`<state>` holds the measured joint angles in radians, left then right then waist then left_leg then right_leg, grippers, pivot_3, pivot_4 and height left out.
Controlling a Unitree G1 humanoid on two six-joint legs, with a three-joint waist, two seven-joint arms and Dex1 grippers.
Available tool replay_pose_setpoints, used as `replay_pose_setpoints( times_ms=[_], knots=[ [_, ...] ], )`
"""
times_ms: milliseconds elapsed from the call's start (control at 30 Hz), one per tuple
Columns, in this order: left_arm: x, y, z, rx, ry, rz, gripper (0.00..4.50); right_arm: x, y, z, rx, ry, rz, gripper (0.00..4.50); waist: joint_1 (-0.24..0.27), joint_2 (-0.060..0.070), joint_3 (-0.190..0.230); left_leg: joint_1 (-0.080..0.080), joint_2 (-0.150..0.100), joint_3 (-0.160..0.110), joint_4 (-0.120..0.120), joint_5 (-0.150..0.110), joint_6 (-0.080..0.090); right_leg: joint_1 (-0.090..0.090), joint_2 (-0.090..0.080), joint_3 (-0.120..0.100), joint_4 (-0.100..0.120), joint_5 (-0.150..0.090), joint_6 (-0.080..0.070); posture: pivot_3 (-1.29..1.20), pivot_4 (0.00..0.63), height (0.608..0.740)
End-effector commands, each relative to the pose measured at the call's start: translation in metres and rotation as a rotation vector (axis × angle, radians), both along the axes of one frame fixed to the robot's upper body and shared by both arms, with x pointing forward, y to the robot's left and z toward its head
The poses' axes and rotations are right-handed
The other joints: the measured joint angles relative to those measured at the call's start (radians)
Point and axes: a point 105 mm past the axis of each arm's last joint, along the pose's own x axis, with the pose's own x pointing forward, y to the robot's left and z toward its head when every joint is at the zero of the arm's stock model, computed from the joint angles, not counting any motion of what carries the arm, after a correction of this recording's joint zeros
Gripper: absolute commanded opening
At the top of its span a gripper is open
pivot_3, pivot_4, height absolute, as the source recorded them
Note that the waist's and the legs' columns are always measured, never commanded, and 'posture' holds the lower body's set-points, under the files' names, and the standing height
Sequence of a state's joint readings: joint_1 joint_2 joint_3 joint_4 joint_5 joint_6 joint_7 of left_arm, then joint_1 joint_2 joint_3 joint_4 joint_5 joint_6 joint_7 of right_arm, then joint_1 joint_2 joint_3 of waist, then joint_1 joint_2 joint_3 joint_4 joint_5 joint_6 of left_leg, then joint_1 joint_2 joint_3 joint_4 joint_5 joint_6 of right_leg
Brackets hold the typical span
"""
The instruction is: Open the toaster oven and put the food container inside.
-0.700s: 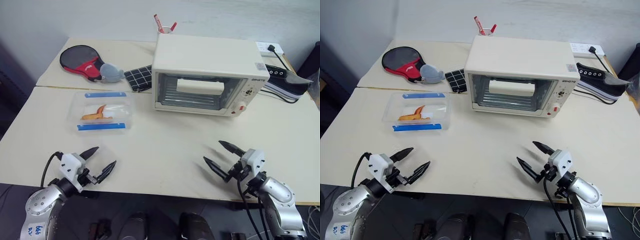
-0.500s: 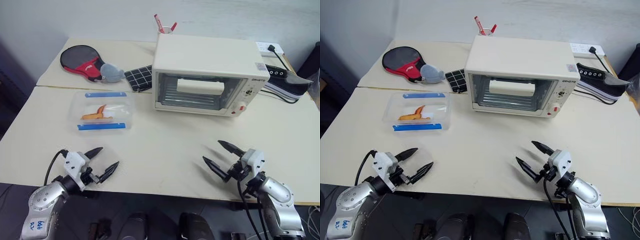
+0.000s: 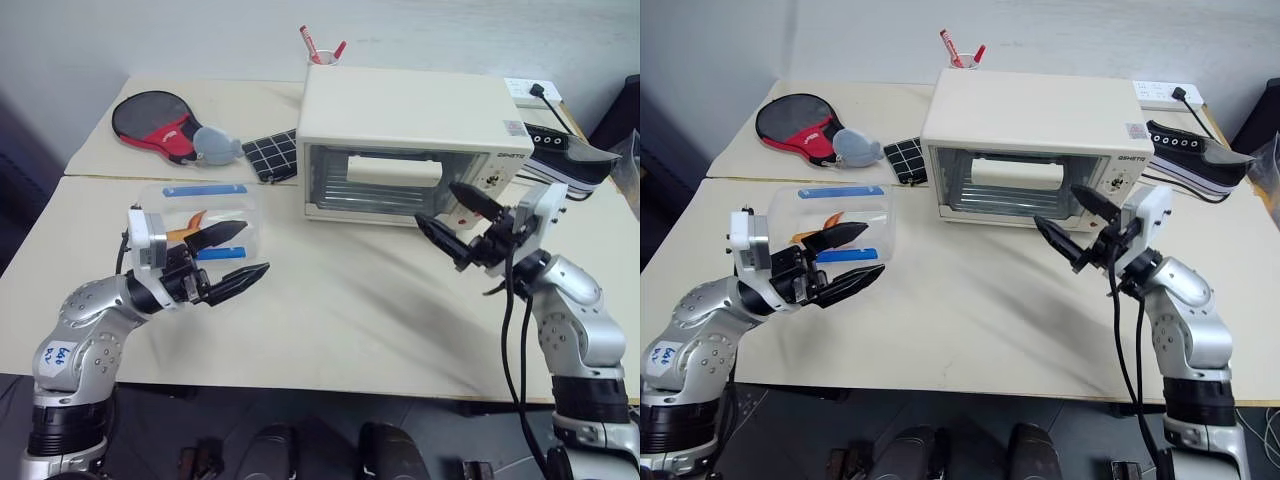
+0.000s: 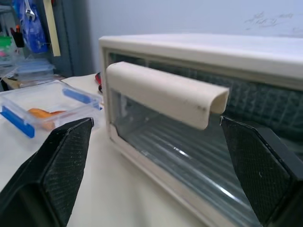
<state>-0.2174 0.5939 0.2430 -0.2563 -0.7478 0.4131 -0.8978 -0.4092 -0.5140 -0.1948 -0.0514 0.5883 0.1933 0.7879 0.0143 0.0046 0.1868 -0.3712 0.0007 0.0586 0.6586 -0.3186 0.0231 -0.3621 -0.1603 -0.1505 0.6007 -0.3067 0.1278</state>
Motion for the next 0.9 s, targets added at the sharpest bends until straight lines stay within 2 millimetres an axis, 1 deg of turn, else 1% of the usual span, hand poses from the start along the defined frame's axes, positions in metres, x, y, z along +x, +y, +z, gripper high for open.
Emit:
replay_pose_setpoints(
  times_ms=[33,133,233,267,333,433,500,533,567,633,667,800,900],
  knots=[
    [0.001,-0.004,0.001,-0.022,0.002,-0.010,4.50,0.004,0.008,0.009,0.000,-0.047,0.005,4.46,-0.002,0.000,0.000,0.000,0.000,0.000,0.000,0.000,0.000,0.000,0.000,0.000,0.000,0.000,0.000,0.00,0.150,0.740],
    [0.001,-0.007,0.000,-0.030,0.011,-0.014,4.50,0.003,0.017,0.012,-0.004,-0.068,0.031,4.46,-0.003,0.000,0.000,0.000,0.000,0.000,0.001,0.000,0.000,0.000,0.000,0.000,0.000,0.000,0.000,0.00,0.150,0.740],
    [0.002,-0.007,-0.002,-0.033,0.015,-0.009,4.50,-0.006,0.028,0.015,-0.025,-0.093,0.090,4.46,-0.003,0.000,0.000,0.000,0.000,0.000,0.001,0.000,0.000,0.000,0.000,0.000,0.000,0.000,0.000,0.00,0.150,0.740],
    [0.004,-0.006,-0.001,-0.043,0.013,0.003,4.50,-0.013,0.031,0.013,-0.057,-0.107,0.118,4.46,-0.003,0.000,0.000,0.000,0.000,0.000,0.001,0.000,0.000,0.000,0.000,0.001,0.000,0.000,0.000,0.00,0.150,0.740],
    [0.009,-0.003,0.002,-0.057,0.007,0.021,4.50,-0.025,0.035,0.004,-0.130,-0.113,0.163,4.46,-0.002,0.000,0.000,-0.001,0.000,0.000,0.001,0.000,0.000,0.000,0.000,0.001,0.000,0.000,0.000,0.00,0.150,0.740],
    [0.014,-0.004,0.005,-0.056,0.006,0.006,4.50,-0.041,0.031,-0.024,-0.270,-0.072,0.196,4.46,-0.001,0.000,0.000,-0.001,0.000,0.000,0.001,0.000,0.000,-0.001,0.001,0.001,0.000,0.000,0.000,0.00,0.150,0.740],
    [0.019,-0.006,0.008,-0.050,-0.003,-0.002,4.50,-0.048,0.027,-0.037,-0.324,-0.052,0.204,4.46,-0.002,0.000,0.000,-0.001,0.000,0.001,0.001,0.000,0.000,-0.001,0.001,0.001,0.000,0.000,0.000,0.00,0.150,0.740],
    [0.021,-0.009,0.011,-0.053,-0.016,-0.024,4.11,-0.051,0.026,-0.043,-0.339,-0.044,0.204,4.50,-0.001,0.000,0.000,-0.001,0.000,0.002,0.001,0.000,0.000,-0.001,0.001,0.001,0.000,0.000,0.000,0.00,0.150,0.740],
    [0.024,-0.010,0.013,-0.035,-0.047,-0.024,3.93,-0.053,0.024,-0.047,-0.347,-0.041,0.201,4.50,-0.002,0.000,0.000,0.000,0.000,0.002,0.001,0.000,0.000,-0.001,0.001,0.002,0.000,0.000,0.000,0.00,0.150,0.740],
    [0.036,-0.015,0.015,-0.016,-0.072,-0.018,3.37,-0.054,0.023,-0.052,-0.359,-0.045,0.192,4.50,-0.002,0.000,0.001,0.001,0.000,0.003,0.001,0.000,0.000,-0.001,0.001,0.003,0.001,0.000,0.000,0.00,0.150,0.740],
    [0.045,-0.018,0.017,-0.012,-0.085,0.003,3.03,-0.054,0.023,-0.054,-0.362,-0.050,0.184,4.50,-0.001,0.000,0.001,0.001,0.000,0.003,0.001,0.000,0.000,-0.001,0.002,0.003,0.001,0.000,0.000,0.00,0.150,0.740],
    [0.074,-0.032,0.024,-0.012,-0.108,0.030,1.83,-0.051,0.022,-0.056,-0.369,-0.064,0.165,4.50,0.004,-0.001,0.001,0.000,-0.001,0.004,0.002,0.000,0.000,-0.001,0.003,0.004,0.001,0.000,0.000,0.00,0.150,0.740],
    [0.093,-0.045,0.023,0.008,-0.106,0.043,0.86,-0.050,0.021,-0.057,-0.372,-0.072,0.152,4.50,0.006,-0.001,0.001,0.000,-0.001,0.004,0.002,0.000,-0.001,-0.002,0.005,0.004,0.001,0.000,0.000,0.00,0.150,0.740]
  ],
)
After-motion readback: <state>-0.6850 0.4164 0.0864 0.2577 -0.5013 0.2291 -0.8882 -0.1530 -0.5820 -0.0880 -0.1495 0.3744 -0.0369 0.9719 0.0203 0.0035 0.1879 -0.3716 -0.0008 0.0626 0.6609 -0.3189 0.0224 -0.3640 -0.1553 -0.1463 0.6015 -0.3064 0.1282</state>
